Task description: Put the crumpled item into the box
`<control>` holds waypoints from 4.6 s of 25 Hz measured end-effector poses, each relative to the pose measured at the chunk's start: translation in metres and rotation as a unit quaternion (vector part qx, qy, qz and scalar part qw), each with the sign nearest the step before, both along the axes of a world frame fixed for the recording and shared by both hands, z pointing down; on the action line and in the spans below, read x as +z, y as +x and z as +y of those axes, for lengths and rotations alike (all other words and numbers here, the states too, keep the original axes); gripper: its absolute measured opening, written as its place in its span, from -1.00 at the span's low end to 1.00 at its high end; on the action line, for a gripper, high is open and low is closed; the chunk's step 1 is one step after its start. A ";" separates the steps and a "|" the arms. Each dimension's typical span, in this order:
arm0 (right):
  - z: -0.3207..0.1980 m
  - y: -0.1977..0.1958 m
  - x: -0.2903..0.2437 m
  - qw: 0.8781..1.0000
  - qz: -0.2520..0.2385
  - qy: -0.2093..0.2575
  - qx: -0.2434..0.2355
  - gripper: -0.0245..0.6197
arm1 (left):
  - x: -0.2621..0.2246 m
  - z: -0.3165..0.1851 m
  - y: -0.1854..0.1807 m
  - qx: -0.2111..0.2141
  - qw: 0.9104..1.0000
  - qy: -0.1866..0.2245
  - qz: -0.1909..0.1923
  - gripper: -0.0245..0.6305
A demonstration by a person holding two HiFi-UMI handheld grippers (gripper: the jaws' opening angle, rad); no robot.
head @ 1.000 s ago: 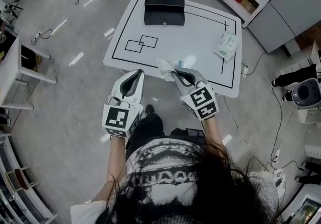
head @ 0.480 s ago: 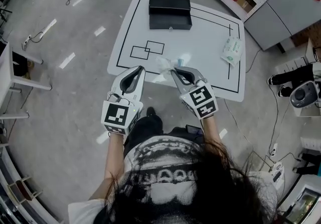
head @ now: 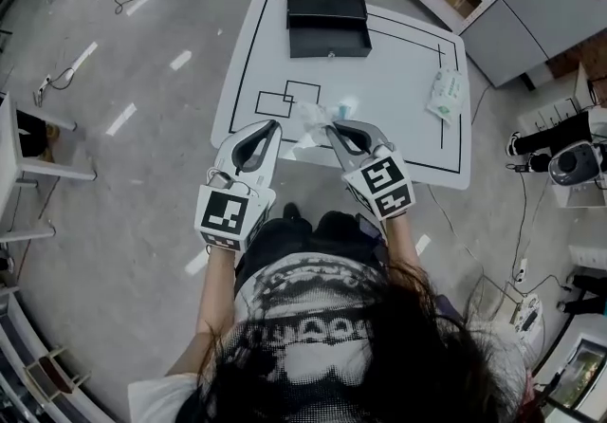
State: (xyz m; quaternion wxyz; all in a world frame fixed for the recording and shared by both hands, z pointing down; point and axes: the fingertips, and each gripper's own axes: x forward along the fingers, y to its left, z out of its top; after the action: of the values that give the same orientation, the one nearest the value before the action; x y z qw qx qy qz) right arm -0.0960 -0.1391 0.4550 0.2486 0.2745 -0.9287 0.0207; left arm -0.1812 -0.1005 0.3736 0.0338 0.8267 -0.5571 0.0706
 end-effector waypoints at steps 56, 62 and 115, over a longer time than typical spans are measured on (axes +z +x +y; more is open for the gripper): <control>-0.355 -0.009 0.159 0.971 0.223 -0.082 -0.024 -0.88 | 0.020 -0.184 -0.023 -0.019 0.999 -0.046 -0.019 -0.93; -0.372 -0.011 0.176 0.964 0.255 -0.072 -0.034 -0.87 | 0.027 -0.194 -0.018 -0.018 0.998 -0.057 -0.024 -0.93; -0.259 0.058 0.023 0.994 -0.064 -0.055 0.067 -0.67 | 0.048 -0.219 0.071 0.049 0.996 -0.079 -0.012 -0.93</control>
State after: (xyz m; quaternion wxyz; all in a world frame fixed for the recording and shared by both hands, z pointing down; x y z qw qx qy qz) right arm -0.0377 -0.3978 0.4783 0.2013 0.3200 -0.9196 0.1064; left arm -0.1100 -0.3196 0.4213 0.0892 0.8470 -0.5087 0.1258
